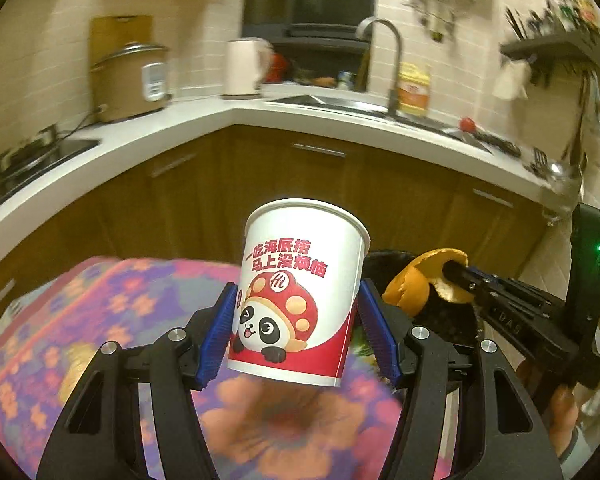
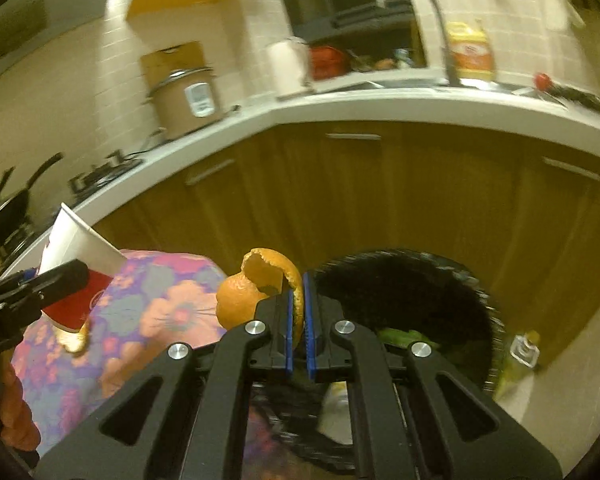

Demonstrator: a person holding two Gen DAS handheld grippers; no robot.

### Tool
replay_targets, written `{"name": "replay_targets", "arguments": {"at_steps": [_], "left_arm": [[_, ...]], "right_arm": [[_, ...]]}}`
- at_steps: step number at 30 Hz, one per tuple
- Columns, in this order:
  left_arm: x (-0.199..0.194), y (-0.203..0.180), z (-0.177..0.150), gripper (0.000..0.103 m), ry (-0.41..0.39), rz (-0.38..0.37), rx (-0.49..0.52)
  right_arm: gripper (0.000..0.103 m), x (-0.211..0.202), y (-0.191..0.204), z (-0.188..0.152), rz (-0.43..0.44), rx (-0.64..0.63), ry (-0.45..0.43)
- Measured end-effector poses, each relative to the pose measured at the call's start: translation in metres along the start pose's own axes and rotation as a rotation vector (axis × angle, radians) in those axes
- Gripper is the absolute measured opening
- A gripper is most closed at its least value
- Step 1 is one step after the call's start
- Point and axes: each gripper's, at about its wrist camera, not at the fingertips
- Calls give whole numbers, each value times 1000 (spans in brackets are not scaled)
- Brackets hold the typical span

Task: Collect trash
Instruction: 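Carry the cup and peel over the bin and open both grippers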

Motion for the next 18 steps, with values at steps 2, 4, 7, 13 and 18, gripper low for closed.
{"name": "replay_targets", "arguments": {"at_steps": [2, 4, 7, 13, 18], "left_arm": [[11, -14, 1, 58, 14, -12, 13], [23, -26, 3, 58, 28, -19, 22], [42, -43, 4, 59, 60, -38, 33], [60, -57, 5, 60, 80, -40, 32], [59, -67, 7, 65, 71, -41, 45]], "right_arm": [[3, 2, -14, -1, -21, 29, 10], [3, 4, -24, -2, -33, 52, 29], [4, 9, -37, -6, -45, 73, 61], [10, 16, -59, -8, -42, 96, 112], [20, 17, -74, -10, -34, 128, 132]]}}
Point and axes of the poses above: each gripper's, at about its wrist camera, not at the fingertips, and x roughly the way its jaws point, y to its left, z to its top, and after that the axes turned 3 degrees about y, right-handed
